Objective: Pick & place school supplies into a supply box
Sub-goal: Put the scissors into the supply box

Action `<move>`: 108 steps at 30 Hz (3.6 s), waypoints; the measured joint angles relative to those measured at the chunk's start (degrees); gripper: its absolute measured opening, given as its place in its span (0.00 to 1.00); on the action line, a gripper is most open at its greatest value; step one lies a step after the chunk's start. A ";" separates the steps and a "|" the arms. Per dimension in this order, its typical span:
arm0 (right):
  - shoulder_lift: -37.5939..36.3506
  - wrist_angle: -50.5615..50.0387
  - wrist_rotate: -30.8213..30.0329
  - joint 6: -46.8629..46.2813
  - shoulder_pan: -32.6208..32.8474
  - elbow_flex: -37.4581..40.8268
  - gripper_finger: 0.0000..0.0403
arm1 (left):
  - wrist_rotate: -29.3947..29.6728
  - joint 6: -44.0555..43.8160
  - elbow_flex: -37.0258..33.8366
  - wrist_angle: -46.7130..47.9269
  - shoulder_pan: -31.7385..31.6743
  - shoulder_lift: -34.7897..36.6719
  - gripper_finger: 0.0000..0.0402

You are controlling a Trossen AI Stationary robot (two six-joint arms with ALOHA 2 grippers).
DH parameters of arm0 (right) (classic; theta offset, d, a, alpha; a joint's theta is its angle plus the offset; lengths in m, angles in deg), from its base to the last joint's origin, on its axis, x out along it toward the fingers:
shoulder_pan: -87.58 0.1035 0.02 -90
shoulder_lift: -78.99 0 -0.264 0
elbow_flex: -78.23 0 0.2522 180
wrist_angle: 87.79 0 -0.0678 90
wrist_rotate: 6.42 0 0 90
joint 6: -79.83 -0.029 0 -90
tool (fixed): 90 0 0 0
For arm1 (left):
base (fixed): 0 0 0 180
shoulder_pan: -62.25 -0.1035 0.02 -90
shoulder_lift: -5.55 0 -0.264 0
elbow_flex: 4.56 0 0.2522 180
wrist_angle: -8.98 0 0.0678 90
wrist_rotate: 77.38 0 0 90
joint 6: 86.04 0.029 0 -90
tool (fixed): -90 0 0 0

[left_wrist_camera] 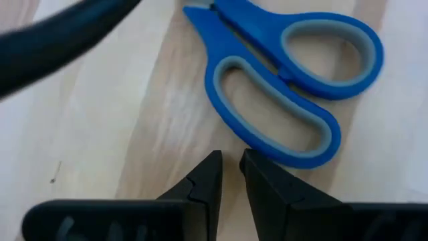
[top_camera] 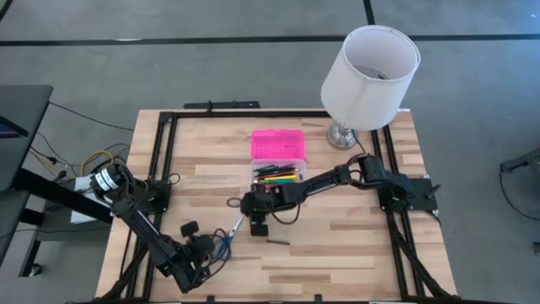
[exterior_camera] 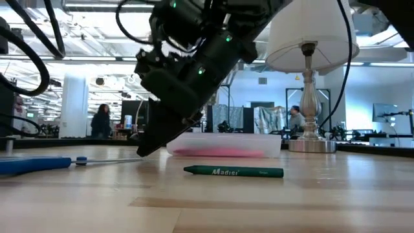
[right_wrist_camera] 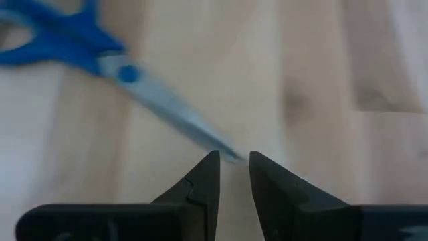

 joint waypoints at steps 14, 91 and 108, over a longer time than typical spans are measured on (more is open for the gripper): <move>0.00 3.40 0.02 1.54 0.84 0.00 0.19 | 0.72 15.13 0.00 -13.24 -0.70 -0.17 0.15; 0.00 -1.05 -7.19 0.94 12.79 0.00 0.19 | 0.62 26.04 -1.40 -17.74 -9.78 -0.03 0.15; -1.99 -9.76 -12.93 -11.33 15.12 -7.17 0.19 | -0.81 31.45 -1.40 -23.13 -10.98 -0.09 0.15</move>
